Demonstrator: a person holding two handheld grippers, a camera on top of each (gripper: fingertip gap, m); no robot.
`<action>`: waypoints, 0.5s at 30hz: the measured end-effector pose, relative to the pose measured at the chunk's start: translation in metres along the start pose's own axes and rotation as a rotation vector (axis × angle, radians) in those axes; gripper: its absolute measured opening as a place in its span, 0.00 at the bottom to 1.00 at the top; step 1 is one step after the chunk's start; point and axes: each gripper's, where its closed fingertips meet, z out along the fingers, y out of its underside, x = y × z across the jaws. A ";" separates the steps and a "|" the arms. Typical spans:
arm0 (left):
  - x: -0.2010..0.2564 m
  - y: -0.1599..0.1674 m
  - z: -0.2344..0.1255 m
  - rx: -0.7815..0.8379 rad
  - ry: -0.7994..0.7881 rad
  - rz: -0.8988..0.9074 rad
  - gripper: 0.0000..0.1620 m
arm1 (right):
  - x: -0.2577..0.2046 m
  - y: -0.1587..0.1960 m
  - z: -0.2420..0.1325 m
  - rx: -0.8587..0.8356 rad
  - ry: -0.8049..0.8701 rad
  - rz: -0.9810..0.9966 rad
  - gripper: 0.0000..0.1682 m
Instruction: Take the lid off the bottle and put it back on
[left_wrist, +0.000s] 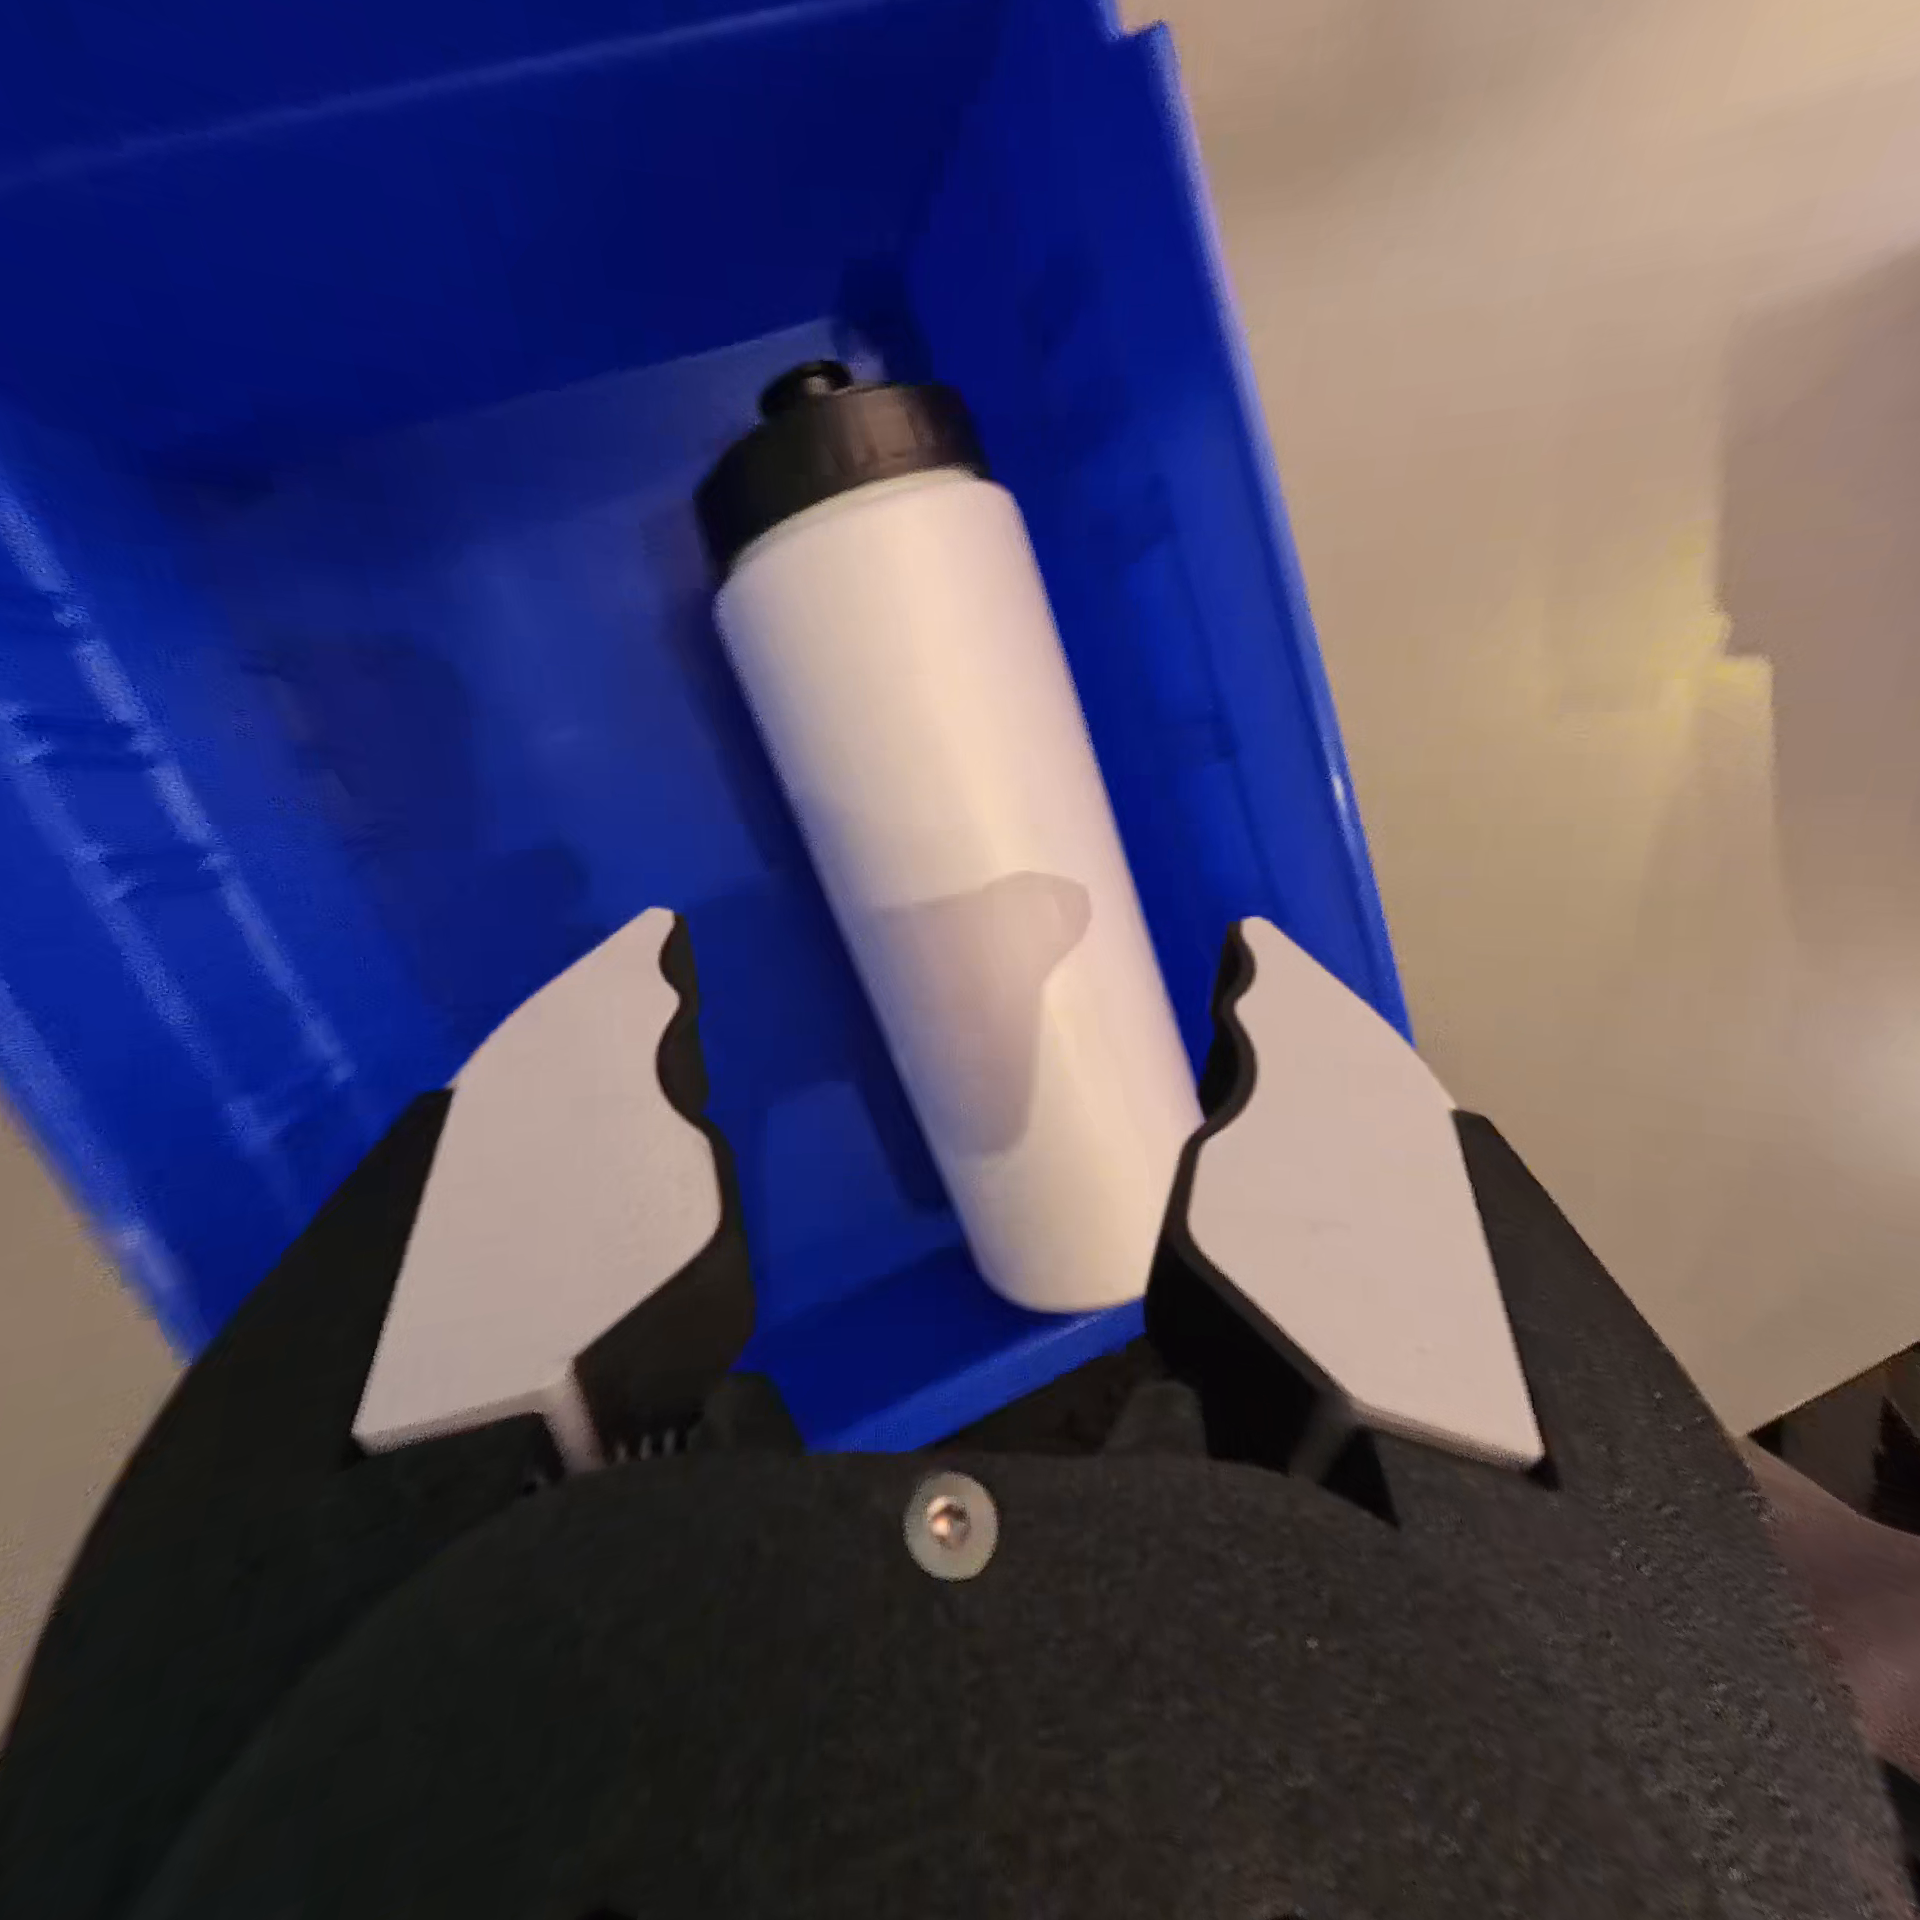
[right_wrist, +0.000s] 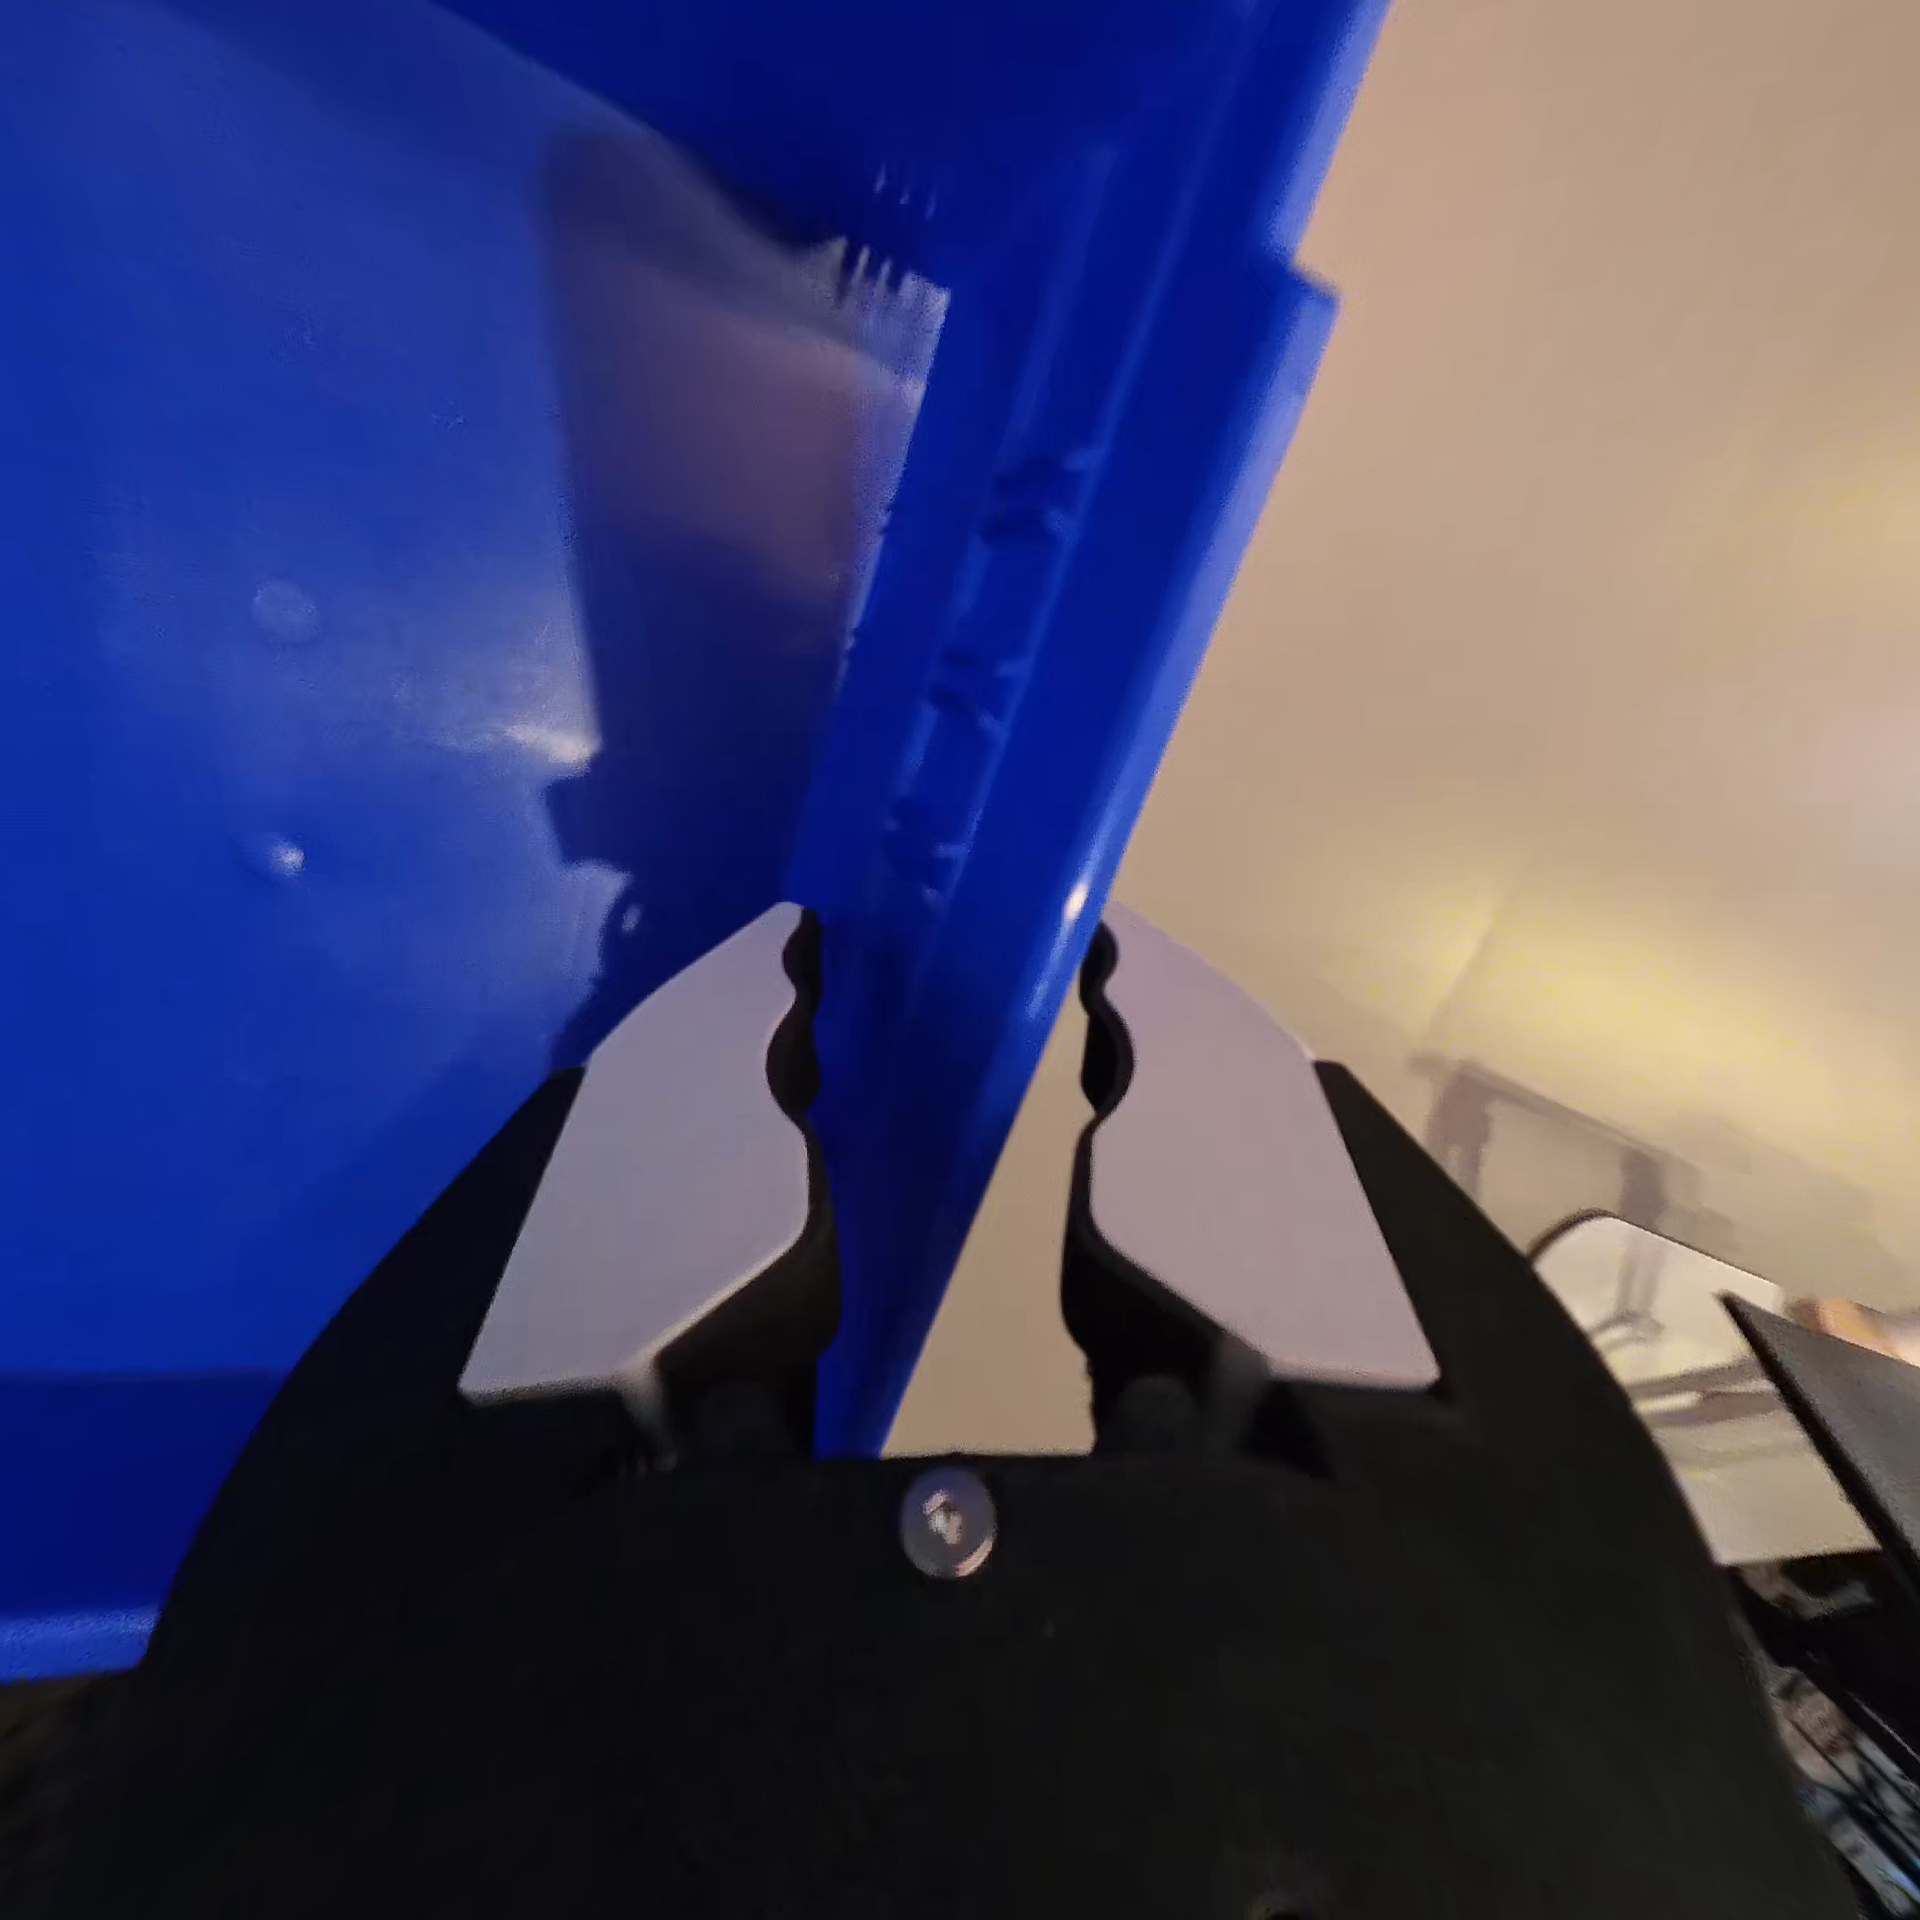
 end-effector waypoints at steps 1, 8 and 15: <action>0.003 0.000 0.010 -0.025 0.001 -0.004 0.60 | 0.005 -0.005 -0.006 0.027 0.042 -0.001 0.31; -0.022 0.014 0.055 -0.211 -0.208 -0.011 0.62 | 0.032 -0.051 -0.103 0.321 0.304 0.064 0.32; -0.028 0.043 0.074 -0.391 -0.166 -0.051 0.61 | -0.048 -0.117 -0.222 0.967 -0.055 0.137 0.32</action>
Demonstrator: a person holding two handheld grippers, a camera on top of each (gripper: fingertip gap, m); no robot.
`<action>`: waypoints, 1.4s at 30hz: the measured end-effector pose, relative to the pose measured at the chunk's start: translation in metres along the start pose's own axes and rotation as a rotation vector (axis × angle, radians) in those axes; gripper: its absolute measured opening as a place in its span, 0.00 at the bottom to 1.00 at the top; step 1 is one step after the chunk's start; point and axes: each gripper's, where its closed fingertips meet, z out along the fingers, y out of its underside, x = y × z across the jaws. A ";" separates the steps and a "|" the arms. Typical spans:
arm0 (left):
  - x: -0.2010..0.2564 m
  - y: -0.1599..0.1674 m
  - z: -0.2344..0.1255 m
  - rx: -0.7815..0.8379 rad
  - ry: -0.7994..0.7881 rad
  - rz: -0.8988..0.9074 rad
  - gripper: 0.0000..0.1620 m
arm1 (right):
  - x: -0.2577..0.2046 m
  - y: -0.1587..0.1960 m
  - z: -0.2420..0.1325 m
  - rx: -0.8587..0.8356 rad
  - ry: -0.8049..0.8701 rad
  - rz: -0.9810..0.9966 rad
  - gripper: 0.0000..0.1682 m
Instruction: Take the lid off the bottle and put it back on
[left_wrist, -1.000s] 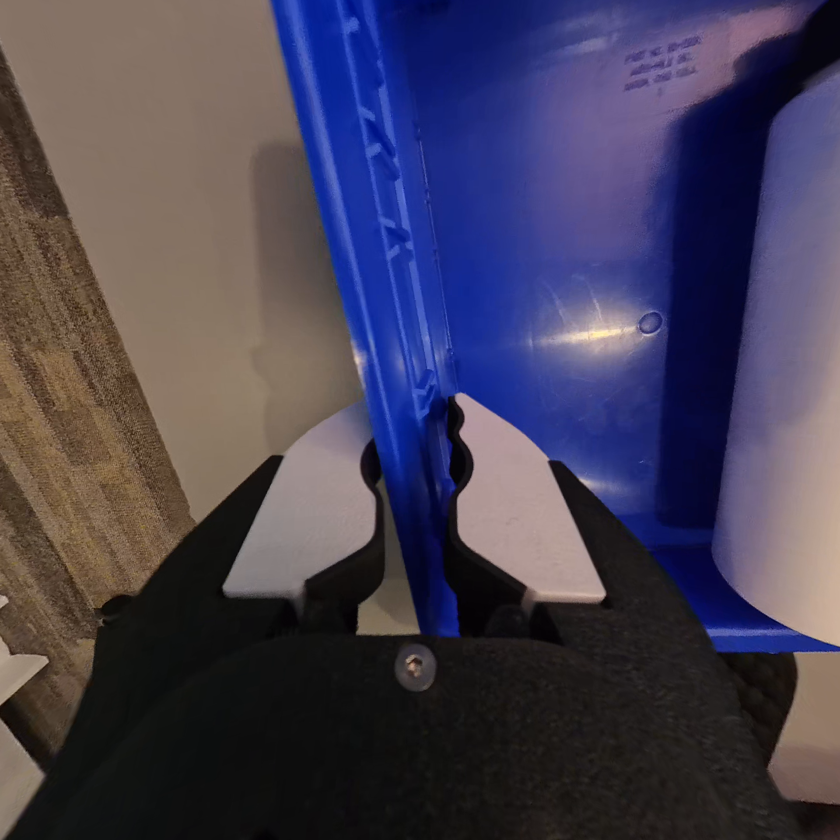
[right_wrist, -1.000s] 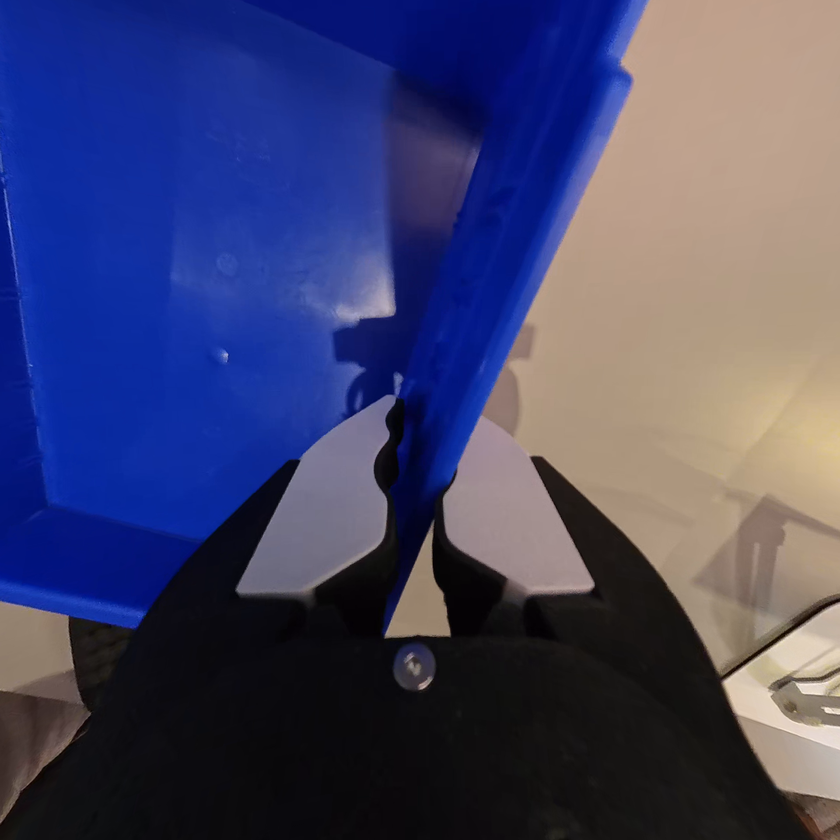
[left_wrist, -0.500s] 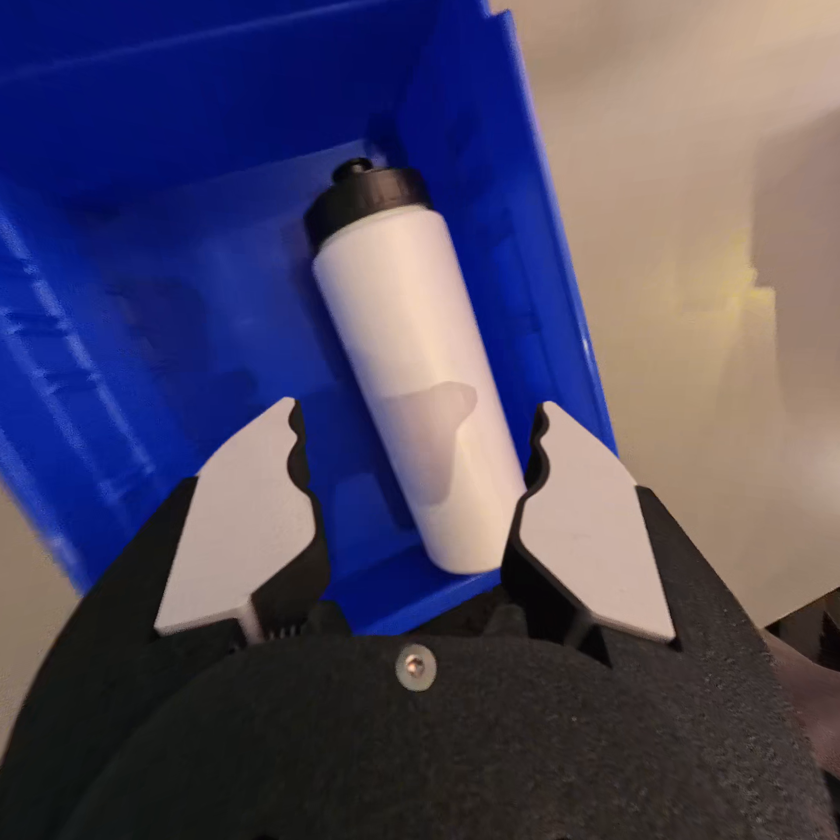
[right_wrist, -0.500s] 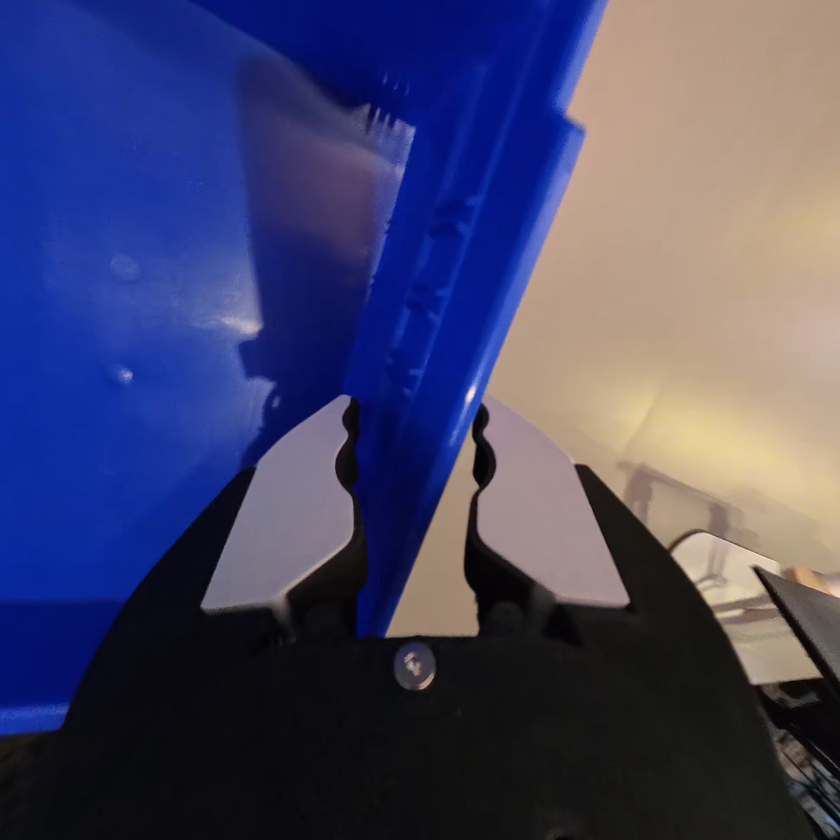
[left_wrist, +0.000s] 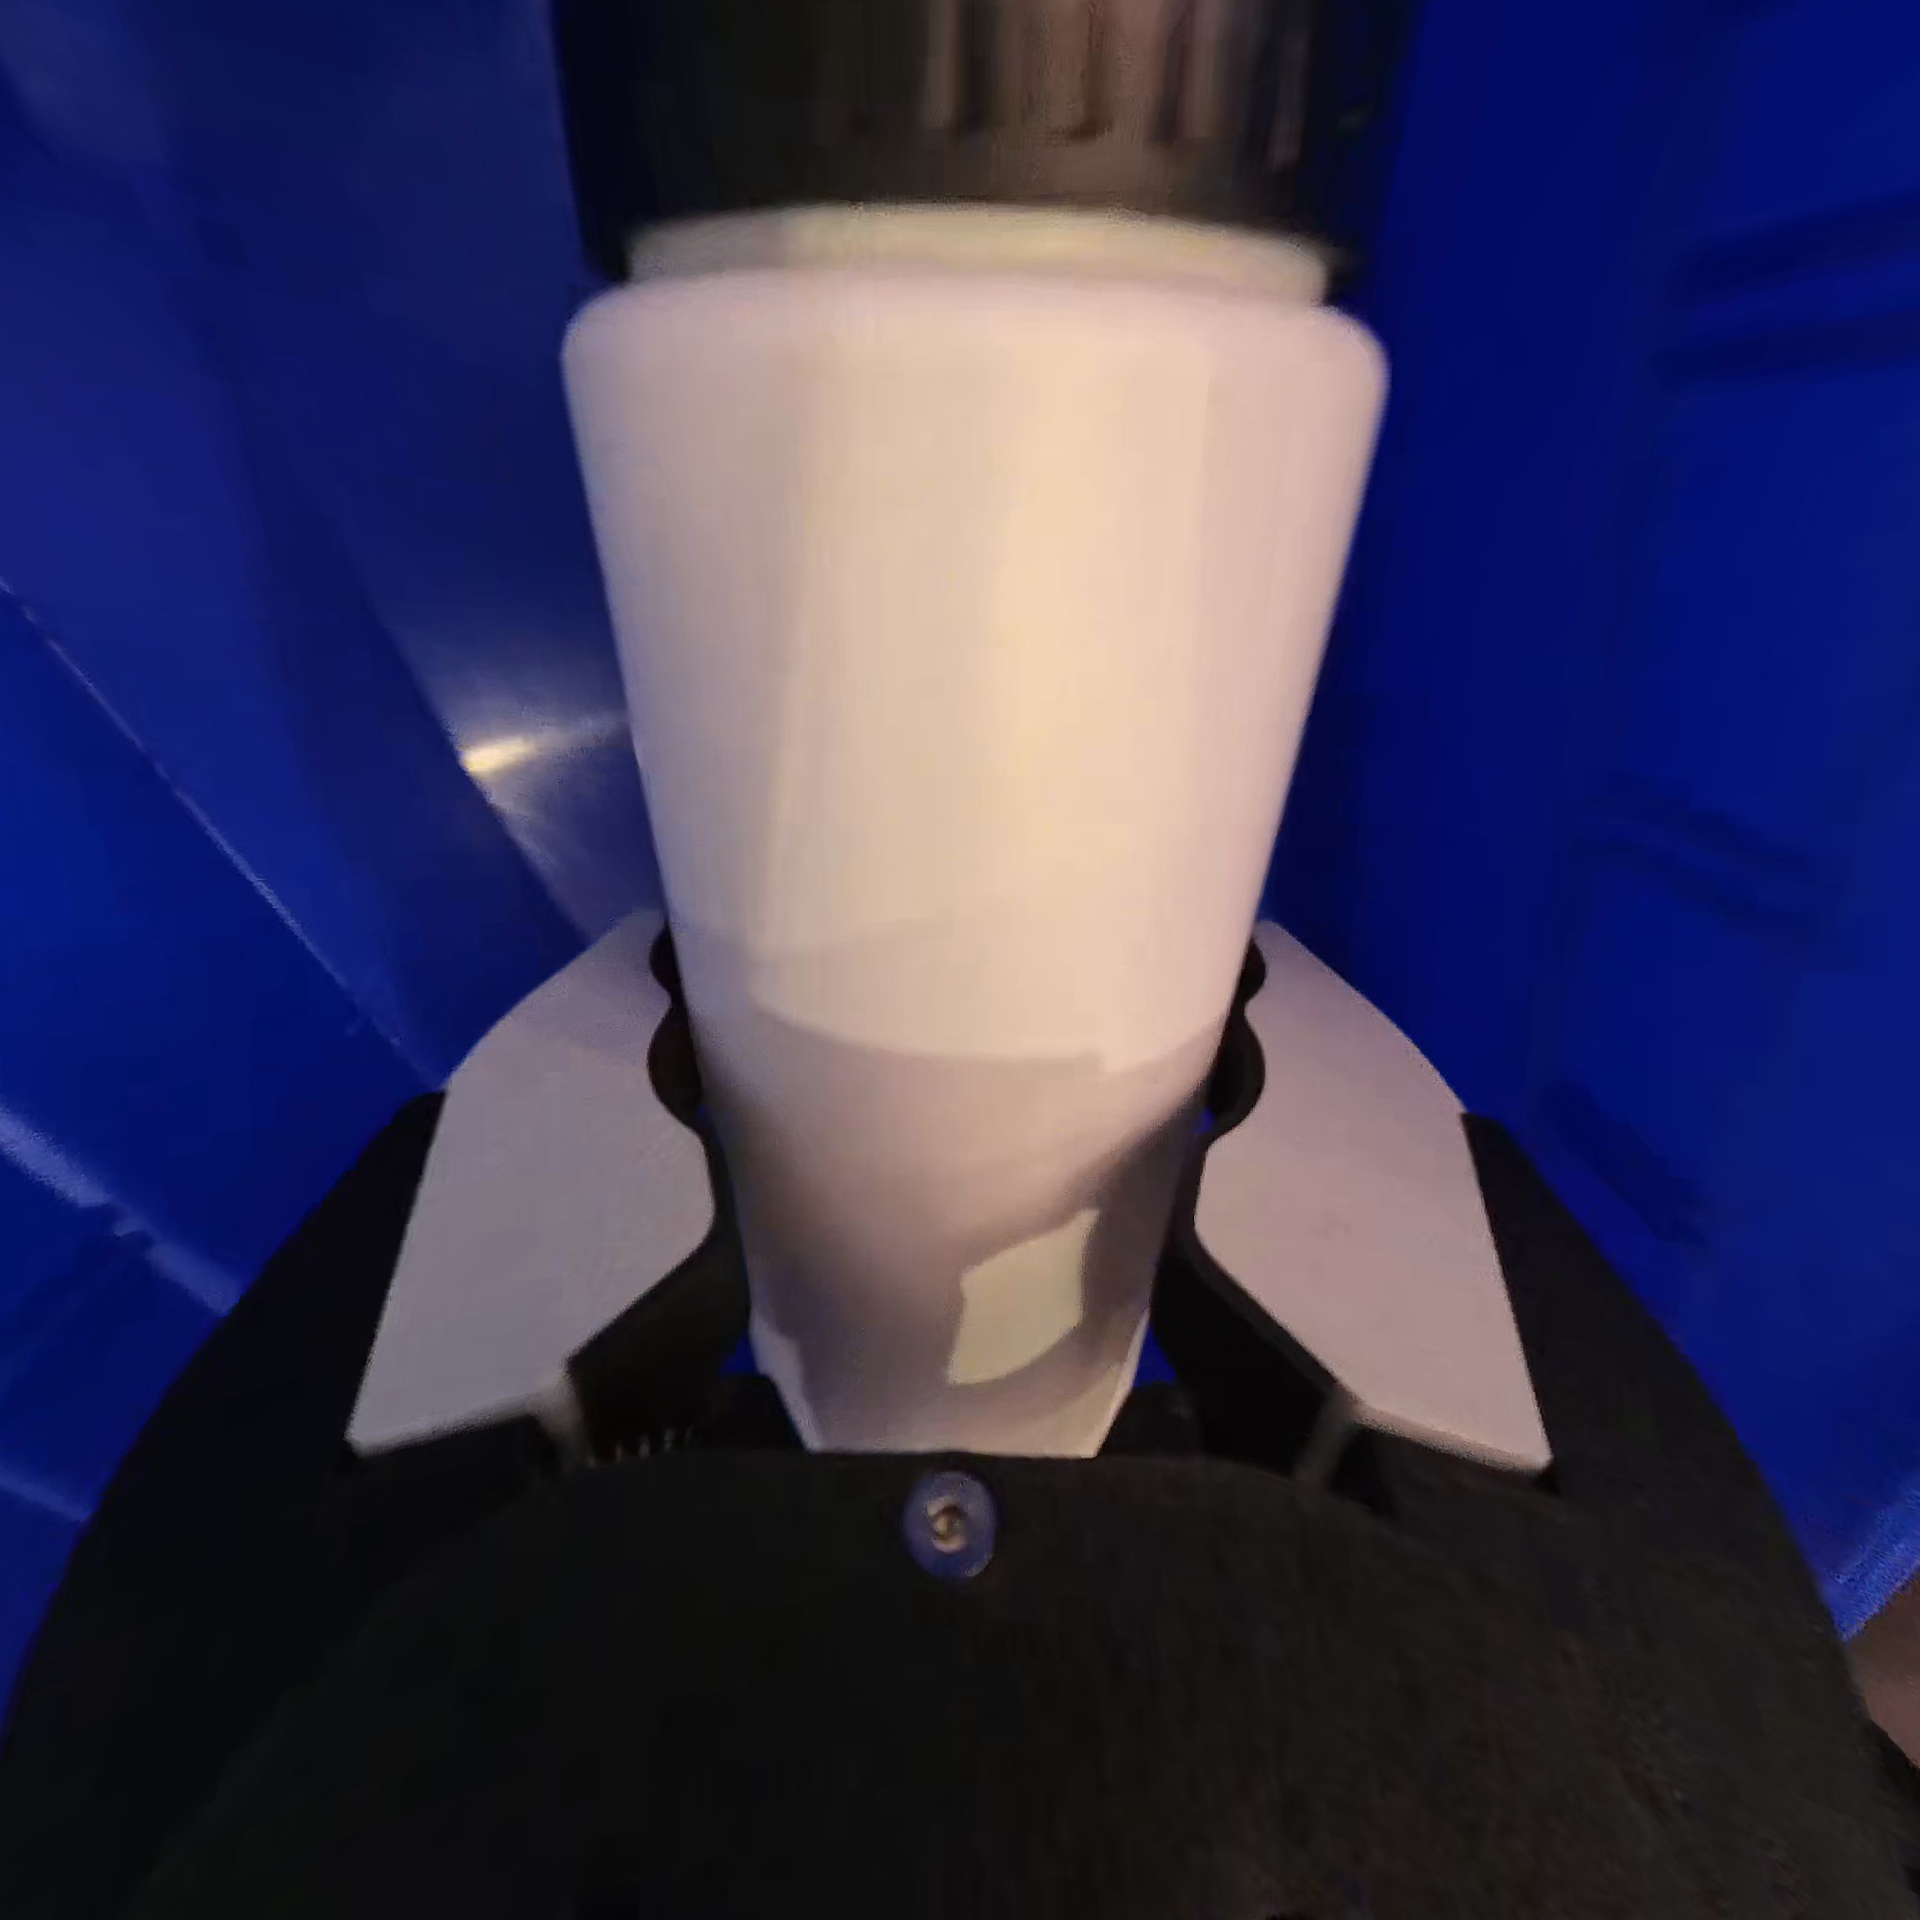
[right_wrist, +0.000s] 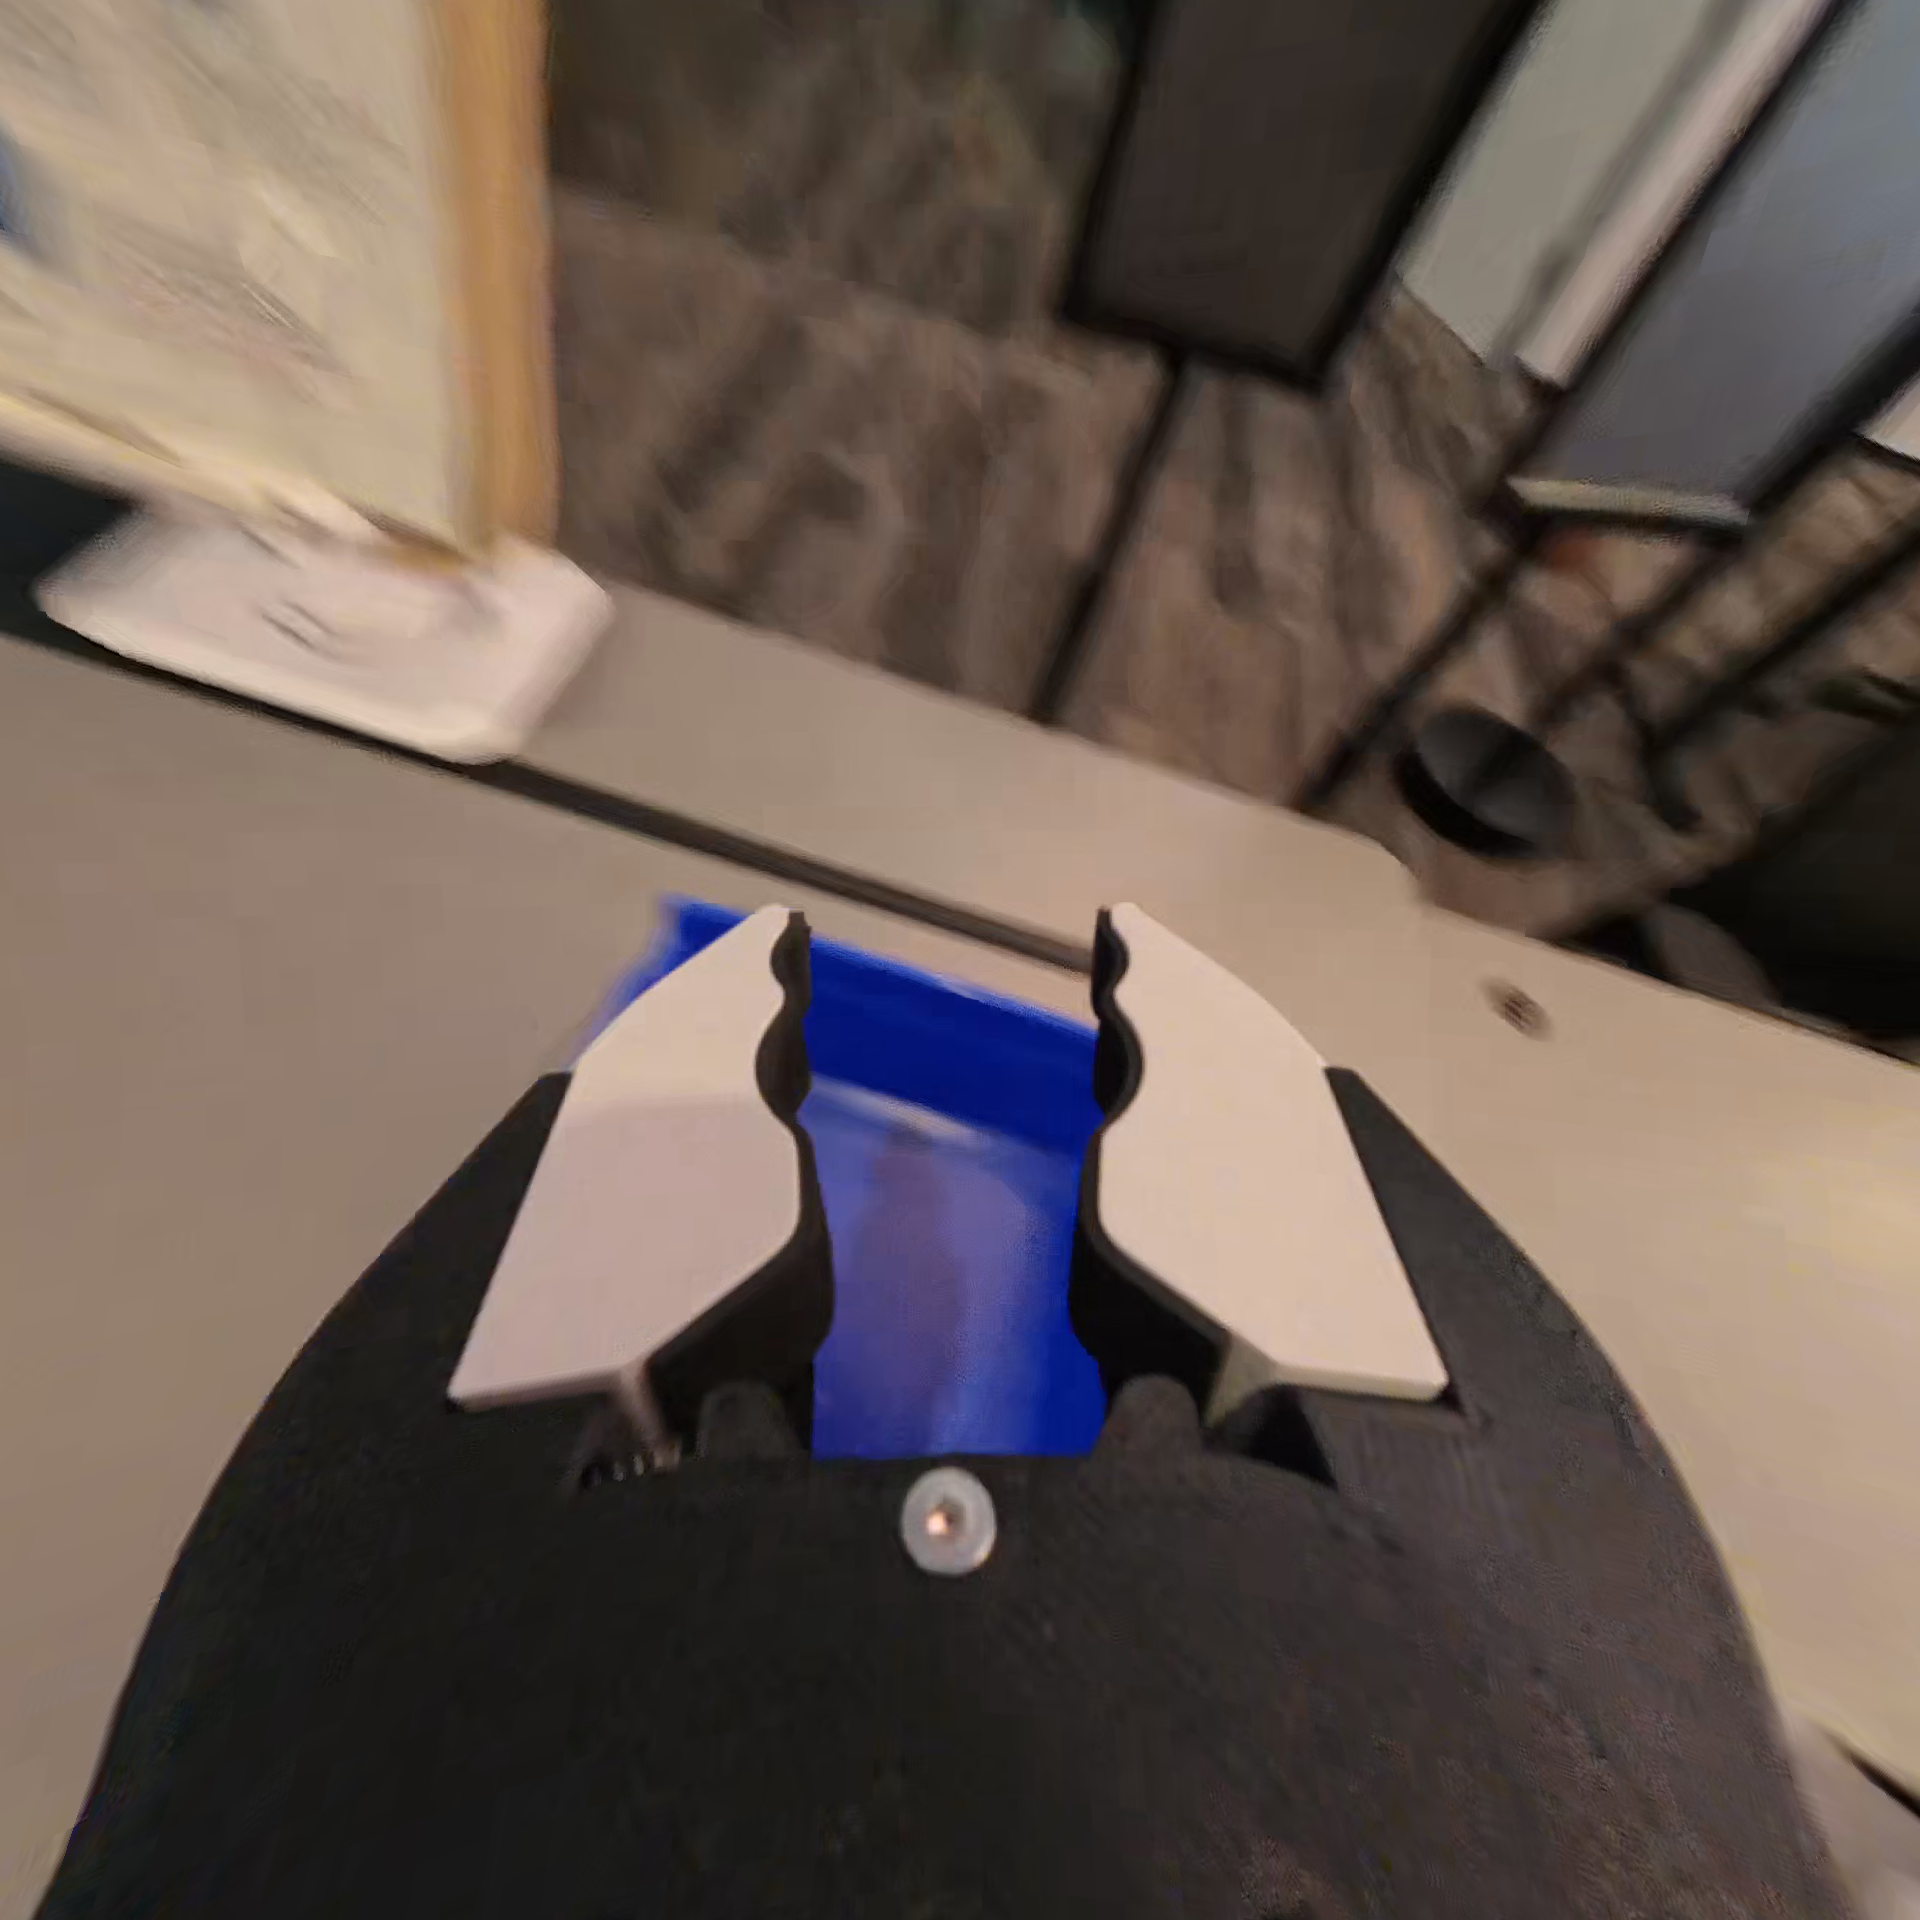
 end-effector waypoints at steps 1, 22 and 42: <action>0.002 0.001 0.002 -0.009 0.016 0.004 0.62 | -0.019 -0.015 -0.004 0.100 -0.099 0.050 0.32; 0.006 -0.004 -0.008 -0.014 -0.105 0.092 0.61 | -0.191 -0.012 0.015 0.194 -0.771 0.096 0.35; 0.017 -0.022 -0.021 0.051 -0.001 0.103 0.50 | -0.211 0.008 0.022 0.083 -0.760 -0.005 0.35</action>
